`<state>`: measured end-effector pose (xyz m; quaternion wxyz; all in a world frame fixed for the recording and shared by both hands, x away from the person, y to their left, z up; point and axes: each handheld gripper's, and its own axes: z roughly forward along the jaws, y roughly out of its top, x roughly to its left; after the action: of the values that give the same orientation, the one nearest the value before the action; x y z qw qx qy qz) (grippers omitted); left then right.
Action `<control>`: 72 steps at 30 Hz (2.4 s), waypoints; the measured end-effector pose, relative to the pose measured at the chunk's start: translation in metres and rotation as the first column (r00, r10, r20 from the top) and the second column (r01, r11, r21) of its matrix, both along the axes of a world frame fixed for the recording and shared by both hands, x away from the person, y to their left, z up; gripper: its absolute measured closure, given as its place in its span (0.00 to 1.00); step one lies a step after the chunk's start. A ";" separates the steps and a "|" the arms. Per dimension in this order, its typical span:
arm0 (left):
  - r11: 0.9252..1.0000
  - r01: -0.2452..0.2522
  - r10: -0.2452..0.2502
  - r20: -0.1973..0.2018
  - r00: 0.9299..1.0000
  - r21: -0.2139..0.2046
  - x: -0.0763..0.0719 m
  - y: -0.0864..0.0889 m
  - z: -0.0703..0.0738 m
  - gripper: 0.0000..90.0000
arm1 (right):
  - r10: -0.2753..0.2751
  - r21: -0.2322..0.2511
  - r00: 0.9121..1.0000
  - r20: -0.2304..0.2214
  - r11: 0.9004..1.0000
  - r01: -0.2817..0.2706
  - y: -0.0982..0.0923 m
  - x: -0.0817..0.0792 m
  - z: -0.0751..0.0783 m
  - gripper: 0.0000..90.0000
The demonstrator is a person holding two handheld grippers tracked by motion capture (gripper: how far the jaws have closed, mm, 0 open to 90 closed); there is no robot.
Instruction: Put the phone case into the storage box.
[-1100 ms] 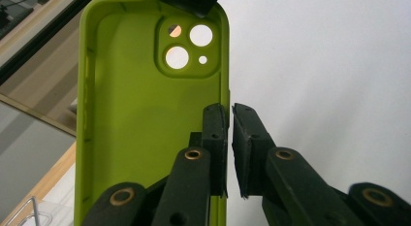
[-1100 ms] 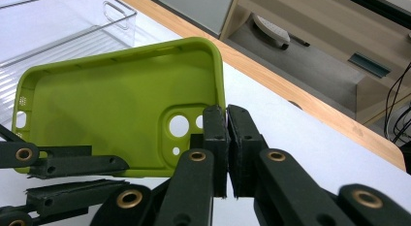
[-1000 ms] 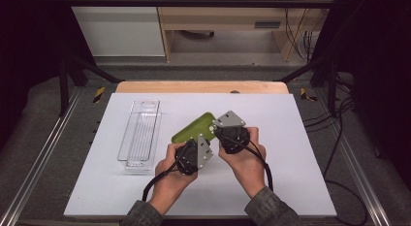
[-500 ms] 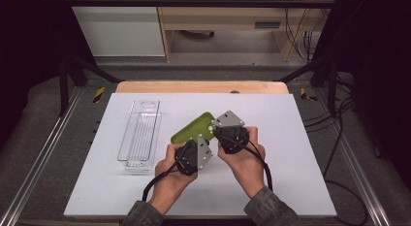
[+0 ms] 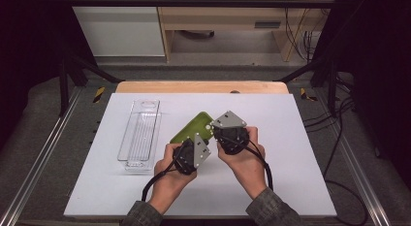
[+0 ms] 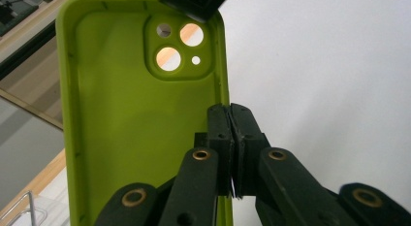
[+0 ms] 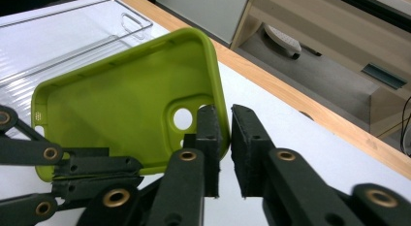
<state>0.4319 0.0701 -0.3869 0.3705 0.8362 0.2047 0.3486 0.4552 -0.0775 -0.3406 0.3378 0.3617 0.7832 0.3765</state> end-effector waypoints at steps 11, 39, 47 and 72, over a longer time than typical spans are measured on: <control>1.000 -0.016 0.016 -0.004 1.000 -0.012 0.003 0.005 -0.002 0.97 | 0.028 0.036 0.999 0.037 0.999 -0.030 -0.001 -0.005 0.003 0.66; 0.989 -0.036 0.043 0.049 0.998 -0.144 0.000 0.019 0.003 0.97 | -0.003 0.123 0.998 0.062 0.992 -0.004 -0.074 0.002 -0.013 0.07; 0.977 -0.046 0.061 0.068 0.996 -0.207 0.001 0.025 0.009 0.97 | -0.036 0.165 0.996 0.076 0.986 0.023 -0.106 -0.009 -0.031 0.10; 0.931 -0.166 0.214 0.119 0.970 -0.324 0.027 0.081 0.041 0.97 | -0.034 0.290 0.995 0.098 0.957 0.004 -0.159 -0.041 -0.095 0.05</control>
<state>0.4588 0.1509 -0.3463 0.4767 0.7145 0.3083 0.4089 0.4139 -0.2367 -0.4361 0.3242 0.3950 0.6981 0.5015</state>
